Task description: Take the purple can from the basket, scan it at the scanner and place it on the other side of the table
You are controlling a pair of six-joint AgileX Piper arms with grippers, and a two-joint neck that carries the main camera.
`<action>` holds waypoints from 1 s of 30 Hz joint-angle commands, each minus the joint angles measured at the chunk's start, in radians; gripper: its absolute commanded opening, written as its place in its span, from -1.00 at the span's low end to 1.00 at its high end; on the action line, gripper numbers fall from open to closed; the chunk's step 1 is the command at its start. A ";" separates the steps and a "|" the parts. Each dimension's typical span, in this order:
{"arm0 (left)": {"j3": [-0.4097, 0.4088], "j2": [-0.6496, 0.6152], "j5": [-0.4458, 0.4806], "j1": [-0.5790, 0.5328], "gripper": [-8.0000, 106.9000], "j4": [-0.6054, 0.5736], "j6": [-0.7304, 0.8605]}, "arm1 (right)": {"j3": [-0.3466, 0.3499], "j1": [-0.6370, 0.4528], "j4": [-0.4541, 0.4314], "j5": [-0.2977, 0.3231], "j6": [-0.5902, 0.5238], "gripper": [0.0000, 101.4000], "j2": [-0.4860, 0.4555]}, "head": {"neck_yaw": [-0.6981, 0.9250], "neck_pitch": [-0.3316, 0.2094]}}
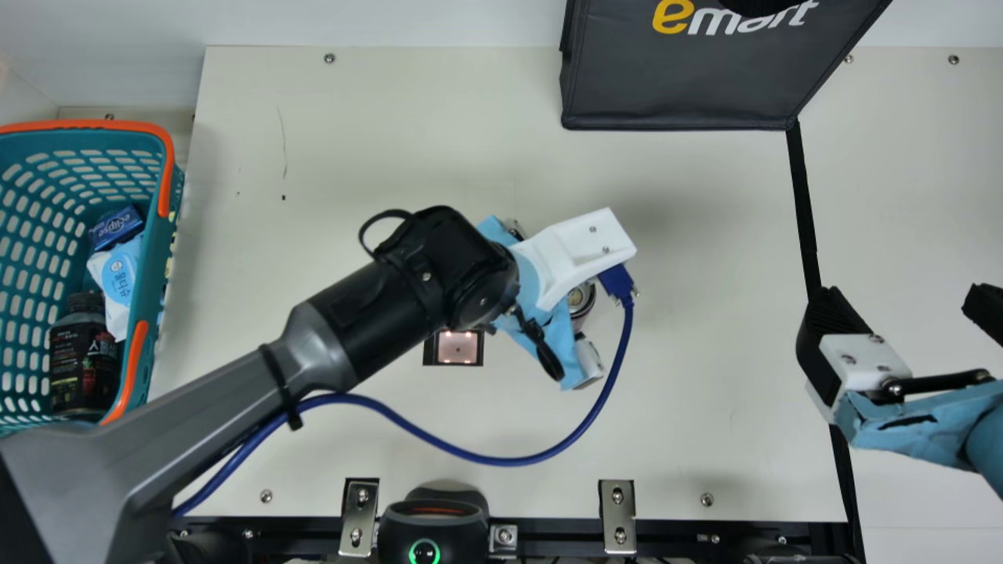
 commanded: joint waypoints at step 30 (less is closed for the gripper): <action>0.587 -0.996 0.203 0.485 0.71 0.110 -0.253 | 0.000 0.000 0.000 0.000 0.000 0.87 0.000 | 0.000 -0.029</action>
